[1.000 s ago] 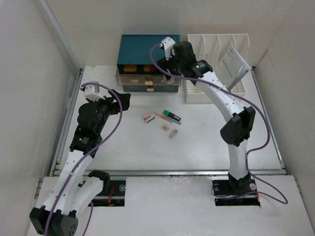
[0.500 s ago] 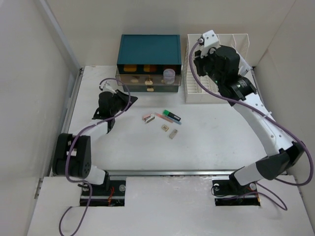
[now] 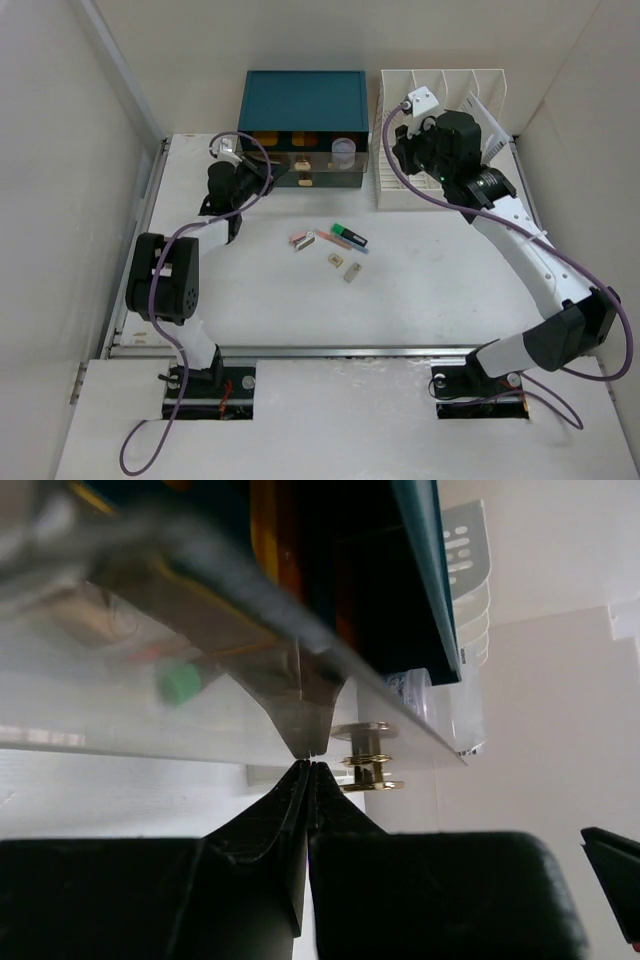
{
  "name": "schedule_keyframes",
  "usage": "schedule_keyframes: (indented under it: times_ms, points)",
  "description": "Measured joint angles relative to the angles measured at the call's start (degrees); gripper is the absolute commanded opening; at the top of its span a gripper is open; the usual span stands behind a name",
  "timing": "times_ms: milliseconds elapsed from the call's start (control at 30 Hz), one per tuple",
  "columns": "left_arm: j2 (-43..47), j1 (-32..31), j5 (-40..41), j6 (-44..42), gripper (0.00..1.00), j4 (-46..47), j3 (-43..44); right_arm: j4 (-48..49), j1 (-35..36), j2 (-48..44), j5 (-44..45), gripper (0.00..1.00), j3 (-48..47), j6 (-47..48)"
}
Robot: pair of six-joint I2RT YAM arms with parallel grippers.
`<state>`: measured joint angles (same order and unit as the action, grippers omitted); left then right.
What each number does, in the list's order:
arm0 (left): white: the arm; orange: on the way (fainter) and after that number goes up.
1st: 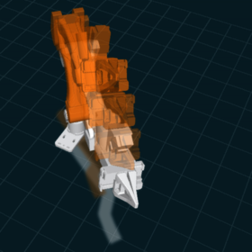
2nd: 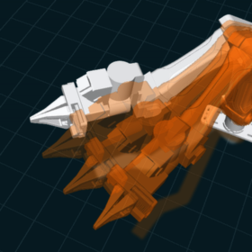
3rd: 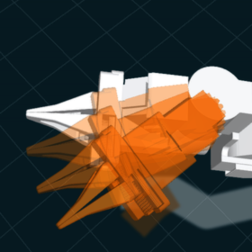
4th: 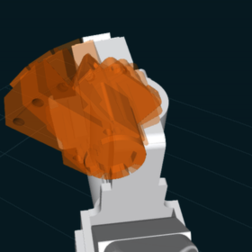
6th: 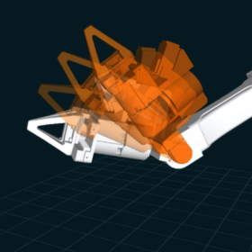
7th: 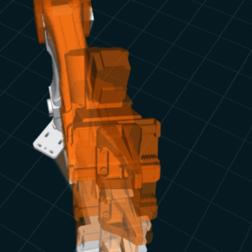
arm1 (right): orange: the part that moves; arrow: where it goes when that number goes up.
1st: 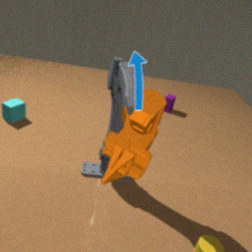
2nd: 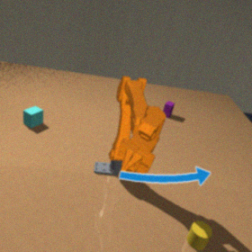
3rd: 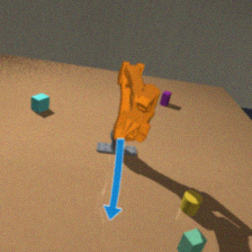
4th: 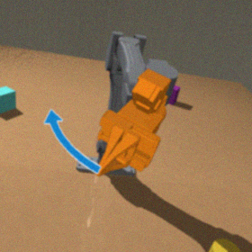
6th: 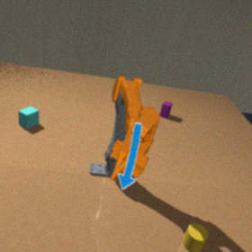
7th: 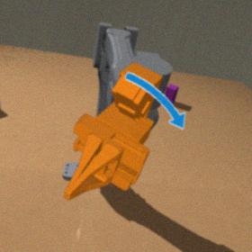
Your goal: Organize the desk
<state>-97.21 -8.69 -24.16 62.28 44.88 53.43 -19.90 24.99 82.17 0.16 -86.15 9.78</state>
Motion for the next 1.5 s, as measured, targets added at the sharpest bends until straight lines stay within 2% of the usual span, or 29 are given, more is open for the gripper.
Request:
schedule_keyframes:
  times_ms: [433, 867, 1167, 1233, 1300, 1333, 1433, 1500]
  points:
    - [-10.75, -0.35, -0.44, 3.04, 0.00, -0.17, 11.10, 0.68, -1.33, -0.17, -3.74, 0.27, 0.85, -0.61]
    - [-15.12, -0.20, -0.44, 3.17, 0.00, -3.23, 18.95, 0.70, -2.95, -0.81, -5.33, 0.27, 1.68, -0.61]
    - [-15.45, 0.00, -0.98, 2.99, 0.00, -4.61, 19.93, 0.83, -4.04, -0.94, -6.78, 0.29, 1.99, -0.63]
    - [-15.45, 0.09, -1.27, 2.47, 0.15, -4.74, 19.93, 0.81, -4.37, -0.94, -7.91, 0.35, 2.29, -0.59]
    - [-15.30, 0.13, -1.29, 1.40, 0.35, -4.81, 19.50, 0.63, -4.68, -0.94, -9.60, 0.35, 2.64, -0.55]
    - [-14.88, 0.13, -0.94, 0.92, 0.51, -4.63, 18.51, 0.39, -4.70, -0.94, -10.47, 0.35, 2.73, -0.48]
    - [-11.80, 0.46, -1.44, -0.70, 0.65, -5.49, 13.53, 0.20, -4.76, -0.94, -12.72, 0.36, 2.75, -0.35]
    - [-7.96, 0.39, -1.60, -1.18, 0.65, -5.53, 8.87, 0.22, -4.76, -0.85, -13.88, 0.38, 2.75, -0.35]
